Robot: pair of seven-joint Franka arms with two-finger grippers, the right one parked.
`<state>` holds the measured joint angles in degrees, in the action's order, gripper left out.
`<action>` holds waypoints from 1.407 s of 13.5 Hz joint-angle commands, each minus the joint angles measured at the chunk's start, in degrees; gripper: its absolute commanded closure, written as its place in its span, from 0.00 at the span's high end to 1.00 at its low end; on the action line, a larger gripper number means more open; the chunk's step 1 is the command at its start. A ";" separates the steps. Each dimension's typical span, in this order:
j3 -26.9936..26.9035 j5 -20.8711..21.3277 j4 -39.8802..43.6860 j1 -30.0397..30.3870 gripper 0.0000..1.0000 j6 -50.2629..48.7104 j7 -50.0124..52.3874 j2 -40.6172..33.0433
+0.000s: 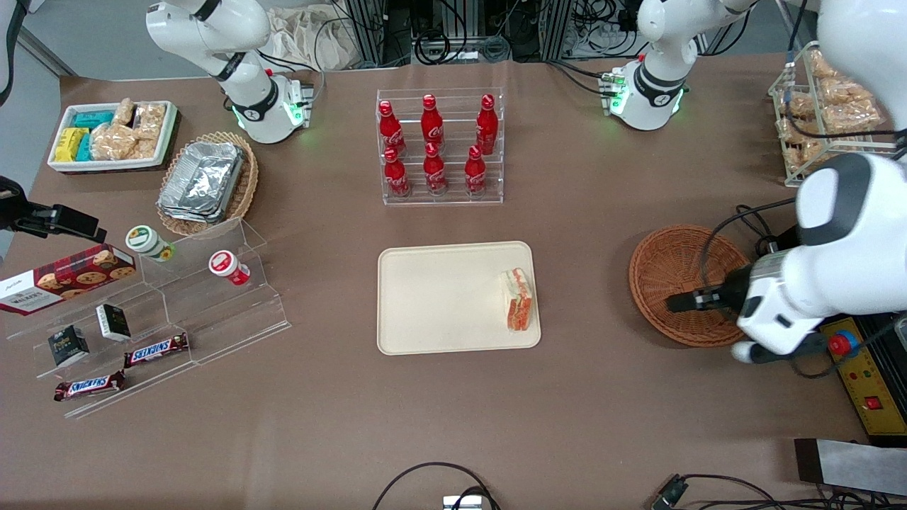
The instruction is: Place sandwich from basket to tray
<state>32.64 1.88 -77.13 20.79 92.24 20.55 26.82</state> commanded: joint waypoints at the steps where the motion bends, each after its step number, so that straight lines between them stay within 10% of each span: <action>1: -1.26 0.67 -2.23 3.38 1.00 -2.84 -2.44 -4.40; 11: -4.41 4.54 -11.11 0.15 1.00 -1.10 -3.93 -15.04; 16: -26.81 -1.35 -16.20 -18.47 1.00 -0.31 -12.72 -21.63; 19: -28.07 -1.35 -14.20 -19.82 1.00 -1.18 -13.52 -20.33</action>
<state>6.00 1.42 -90.62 2.23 90.32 8.39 7.25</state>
